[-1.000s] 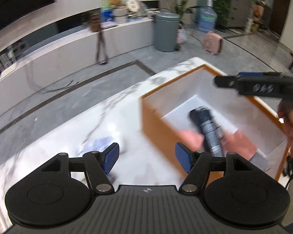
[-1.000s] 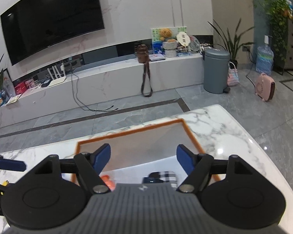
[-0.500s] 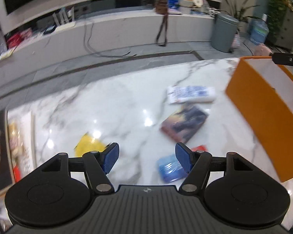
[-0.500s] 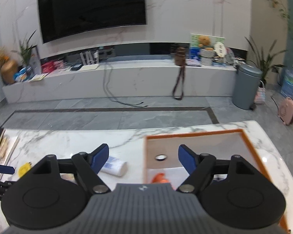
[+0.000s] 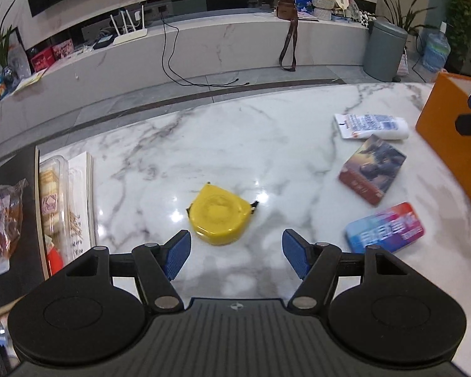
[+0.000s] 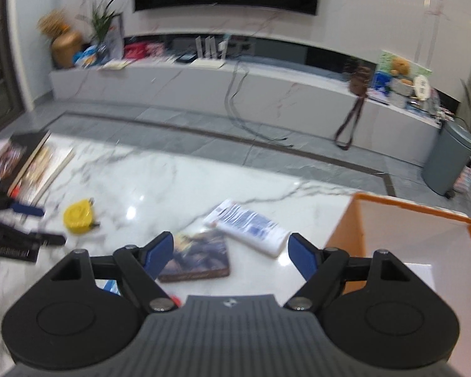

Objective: Organize rigid objects
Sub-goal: 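Move both open tools back over the table toward the yellow tape measure, then grasp the yellow tape measure with the left tool while the right tool grasps the blue tin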

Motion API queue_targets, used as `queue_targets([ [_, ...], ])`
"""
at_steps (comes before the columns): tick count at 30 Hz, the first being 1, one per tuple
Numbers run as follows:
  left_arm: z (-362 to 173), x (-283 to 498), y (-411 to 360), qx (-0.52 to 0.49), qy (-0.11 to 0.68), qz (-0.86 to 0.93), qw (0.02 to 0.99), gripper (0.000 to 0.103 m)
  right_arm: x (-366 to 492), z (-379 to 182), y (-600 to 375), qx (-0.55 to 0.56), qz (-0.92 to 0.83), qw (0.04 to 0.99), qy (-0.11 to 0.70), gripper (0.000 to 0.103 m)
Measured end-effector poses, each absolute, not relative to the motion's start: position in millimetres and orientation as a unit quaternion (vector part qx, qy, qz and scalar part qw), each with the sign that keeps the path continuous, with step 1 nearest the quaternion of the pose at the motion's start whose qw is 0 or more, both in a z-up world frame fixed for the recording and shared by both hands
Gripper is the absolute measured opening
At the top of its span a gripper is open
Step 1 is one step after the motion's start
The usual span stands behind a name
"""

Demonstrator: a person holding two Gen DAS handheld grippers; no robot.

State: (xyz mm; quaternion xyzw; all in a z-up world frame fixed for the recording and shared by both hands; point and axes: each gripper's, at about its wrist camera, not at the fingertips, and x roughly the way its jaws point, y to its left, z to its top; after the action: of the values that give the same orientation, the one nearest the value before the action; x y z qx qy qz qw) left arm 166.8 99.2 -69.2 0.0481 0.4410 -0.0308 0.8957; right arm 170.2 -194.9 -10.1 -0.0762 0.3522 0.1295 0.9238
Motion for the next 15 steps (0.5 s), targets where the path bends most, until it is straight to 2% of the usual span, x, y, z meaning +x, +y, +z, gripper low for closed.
queue_targets([
  [15,-101.0,188.8,116.6,0.051,0.415,-0.053,0.907,0.078,165.7,-83.4,-135.8,-0.200,0.297,0.838,0.412,0.086],
])
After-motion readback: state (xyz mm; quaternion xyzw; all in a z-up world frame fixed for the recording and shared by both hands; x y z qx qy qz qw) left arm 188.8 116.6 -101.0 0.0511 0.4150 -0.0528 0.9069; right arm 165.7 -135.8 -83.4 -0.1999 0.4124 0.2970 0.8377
